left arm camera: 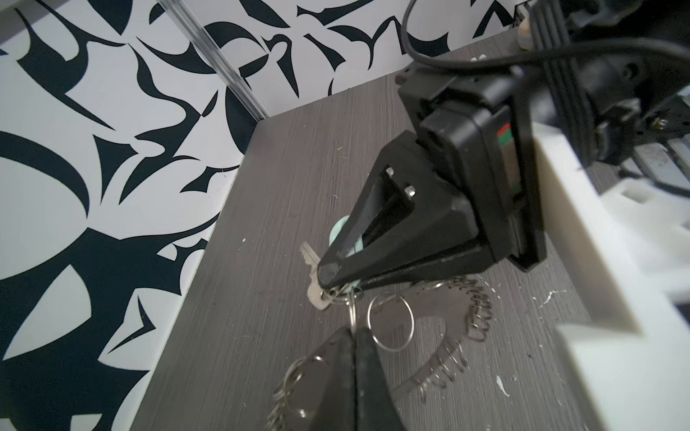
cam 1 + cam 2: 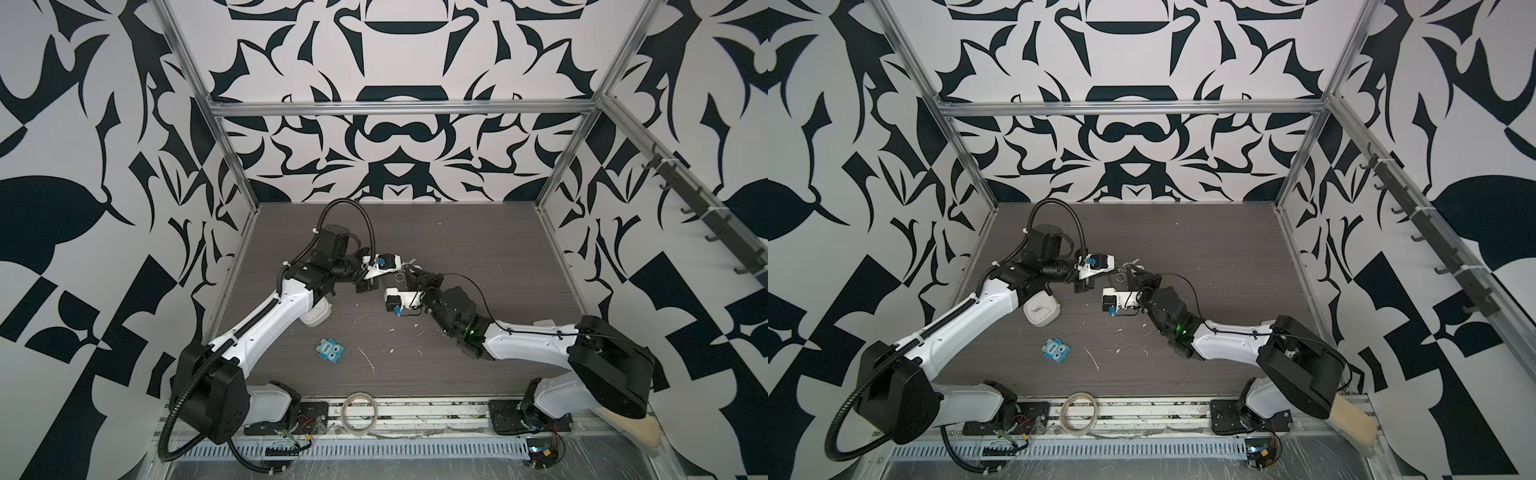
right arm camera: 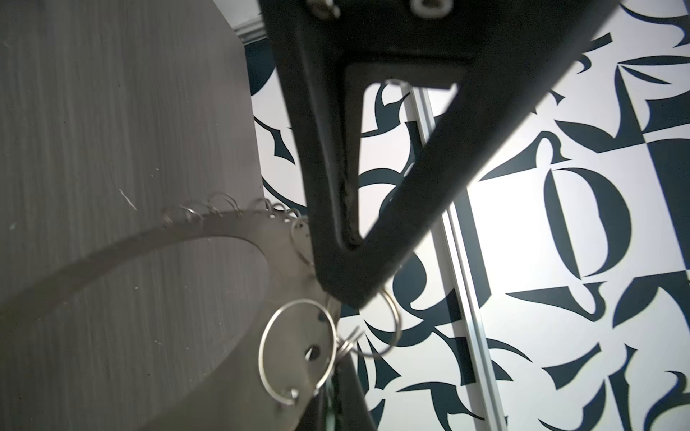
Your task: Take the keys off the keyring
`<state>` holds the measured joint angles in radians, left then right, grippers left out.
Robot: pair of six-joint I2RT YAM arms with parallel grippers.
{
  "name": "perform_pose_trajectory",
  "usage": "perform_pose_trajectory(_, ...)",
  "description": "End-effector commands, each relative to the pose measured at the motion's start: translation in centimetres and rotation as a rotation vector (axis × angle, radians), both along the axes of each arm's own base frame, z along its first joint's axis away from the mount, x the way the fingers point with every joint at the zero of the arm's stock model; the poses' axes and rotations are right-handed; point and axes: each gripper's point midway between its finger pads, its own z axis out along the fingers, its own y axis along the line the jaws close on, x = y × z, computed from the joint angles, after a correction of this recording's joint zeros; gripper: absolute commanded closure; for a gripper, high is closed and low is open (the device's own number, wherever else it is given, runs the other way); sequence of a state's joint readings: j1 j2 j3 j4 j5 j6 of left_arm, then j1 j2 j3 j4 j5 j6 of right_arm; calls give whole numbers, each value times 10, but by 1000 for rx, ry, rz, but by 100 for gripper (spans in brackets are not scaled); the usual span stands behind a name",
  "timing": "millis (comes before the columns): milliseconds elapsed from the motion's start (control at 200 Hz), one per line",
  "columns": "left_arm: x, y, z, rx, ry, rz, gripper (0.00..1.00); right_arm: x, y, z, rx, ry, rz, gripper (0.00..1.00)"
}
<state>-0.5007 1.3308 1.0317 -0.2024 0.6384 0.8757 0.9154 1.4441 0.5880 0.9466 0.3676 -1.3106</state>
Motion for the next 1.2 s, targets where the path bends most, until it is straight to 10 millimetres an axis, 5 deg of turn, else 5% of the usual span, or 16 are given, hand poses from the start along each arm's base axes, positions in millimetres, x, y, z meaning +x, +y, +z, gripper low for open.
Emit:
perform_pose_trajectory(0, 7, -5, 16, -46, 0, 25, 100, 3, -8, 46, 62, -112, -57, 100)
perform_pose_trajectory(515, 21, -12, 25, -85, 145, 90, 100, -6, -19, 59, 10, -155, -63, 100)
perform_pose_trajectory(1195, 22, -14, 15, -33, 301, 123, 100, -14, -8, 72, -20, -203, -40, 100)
